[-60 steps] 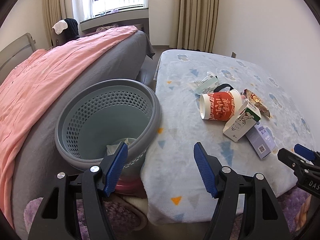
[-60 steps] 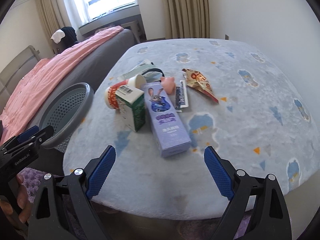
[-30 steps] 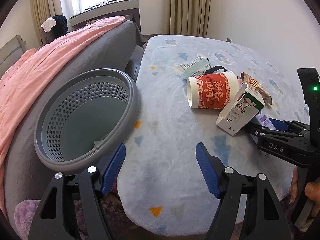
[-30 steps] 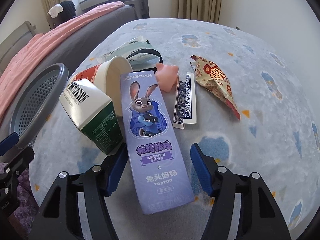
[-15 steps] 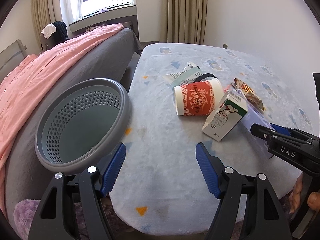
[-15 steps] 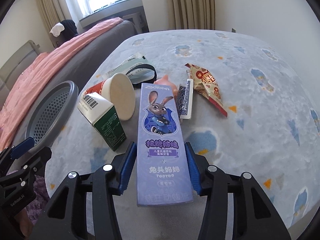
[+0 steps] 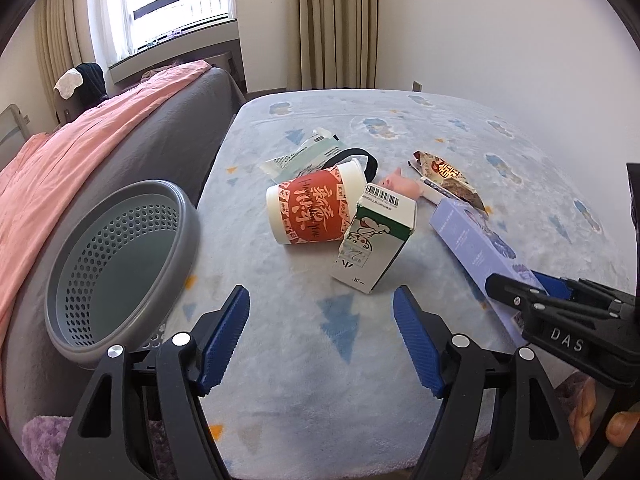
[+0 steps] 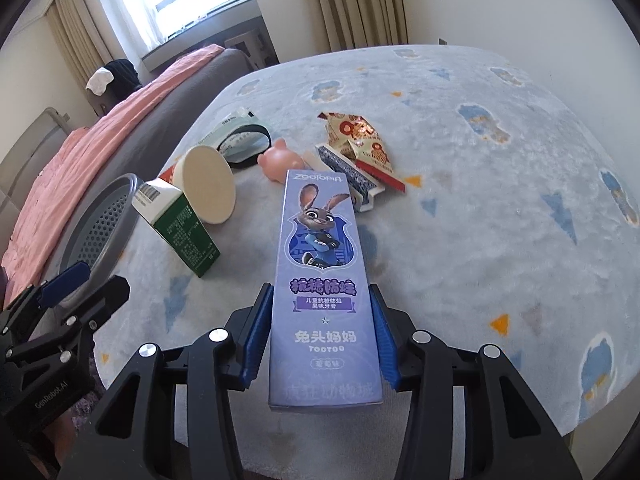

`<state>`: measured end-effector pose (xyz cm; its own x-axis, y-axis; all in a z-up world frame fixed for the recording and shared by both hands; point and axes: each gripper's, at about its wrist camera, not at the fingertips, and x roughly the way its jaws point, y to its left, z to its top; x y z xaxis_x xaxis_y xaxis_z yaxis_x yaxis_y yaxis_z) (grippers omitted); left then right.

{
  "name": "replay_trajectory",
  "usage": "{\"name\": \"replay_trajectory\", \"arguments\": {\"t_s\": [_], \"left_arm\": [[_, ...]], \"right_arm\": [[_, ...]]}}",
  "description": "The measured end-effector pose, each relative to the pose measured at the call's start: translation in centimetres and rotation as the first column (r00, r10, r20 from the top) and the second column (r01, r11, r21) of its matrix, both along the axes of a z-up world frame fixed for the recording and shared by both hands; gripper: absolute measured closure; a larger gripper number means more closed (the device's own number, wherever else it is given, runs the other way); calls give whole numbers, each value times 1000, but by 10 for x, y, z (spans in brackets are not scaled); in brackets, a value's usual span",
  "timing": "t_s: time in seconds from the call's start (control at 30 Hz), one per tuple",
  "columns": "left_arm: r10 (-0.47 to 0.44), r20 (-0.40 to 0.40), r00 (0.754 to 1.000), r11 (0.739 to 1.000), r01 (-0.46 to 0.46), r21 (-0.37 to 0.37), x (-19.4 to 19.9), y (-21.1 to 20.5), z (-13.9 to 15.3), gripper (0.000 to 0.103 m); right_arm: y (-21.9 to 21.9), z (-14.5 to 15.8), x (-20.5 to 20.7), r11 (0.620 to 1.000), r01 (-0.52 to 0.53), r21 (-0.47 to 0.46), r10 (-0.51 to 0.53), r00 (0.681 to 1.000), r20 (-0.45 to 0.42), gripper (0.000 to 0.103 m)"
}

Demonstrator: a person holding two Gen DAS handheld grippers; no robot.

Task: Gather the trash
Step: 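Grasp the purple toothpaste box with the right tool while the left tool grasps the milk carton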

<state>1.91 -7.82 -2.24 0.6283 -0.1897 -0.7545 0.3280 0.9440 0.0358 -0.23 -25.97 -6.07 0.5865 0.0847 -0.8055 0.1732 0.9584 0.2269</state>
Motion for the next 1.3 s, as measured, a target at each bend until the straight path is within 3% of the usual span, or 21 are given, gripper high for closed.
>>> {"name": "replay_trajectory", "arguments": {"t_s": [0.3, 0.37, 0.43, 0.57, 0.63, 0.67, 0.73, 0.9, 1.3], "left_arm": [[9, -11, 1000, 1000, -9, -9, 3, -1, -3, 32], [12, -9, 1000, 1000, -12, -15, 4, 2, -2, 32], [16, -8, 1000, 1000, -16, -18, 5, 4, -2, 32], [24, -10, 1000, 999, -24, -24, 6, 7, -3, 32], [25, -13, 1000, 999, -25, -25, 7, 7, -4, 32], [25, -14, 1000, 999, -25, -27, 7, 8, -4, 32], [23, -16, 1000, 999, -23, -29, 7, 7, -5, 32], [-14, -16, 1000, 998, 13, -68, 4, 5, -7, 32], [-74, -22, 997, 997, 73, -38, 23, -31, -24, 32]], "right_arm": [[0, -14, 0, 999, -20, -28, 19, 999, -41, 56], [0, -13, 1, 1000, -18, -12, 17, 999, -32, 49], [0, -11, 5, 1000, -11, -11, 11, 1000, -21, 48], [4, -11, 18, 997, 6, -79, -8, 1000, -19, 48], [8, -14, 23, 994, 4, -112, -7, 1000, -26, 50], [10, -15, 24, 993, -2, -117, -2, 1000, -32, 58], [11, -15, 23, 992, -4, -125, 1, 1000, -23, 59], [4, -8, 14, 997, 13, -71, -13, 1000, 6, 59], [-35, 14, -14, 993, 111, 31, -113, 991, 70, 59]]}}
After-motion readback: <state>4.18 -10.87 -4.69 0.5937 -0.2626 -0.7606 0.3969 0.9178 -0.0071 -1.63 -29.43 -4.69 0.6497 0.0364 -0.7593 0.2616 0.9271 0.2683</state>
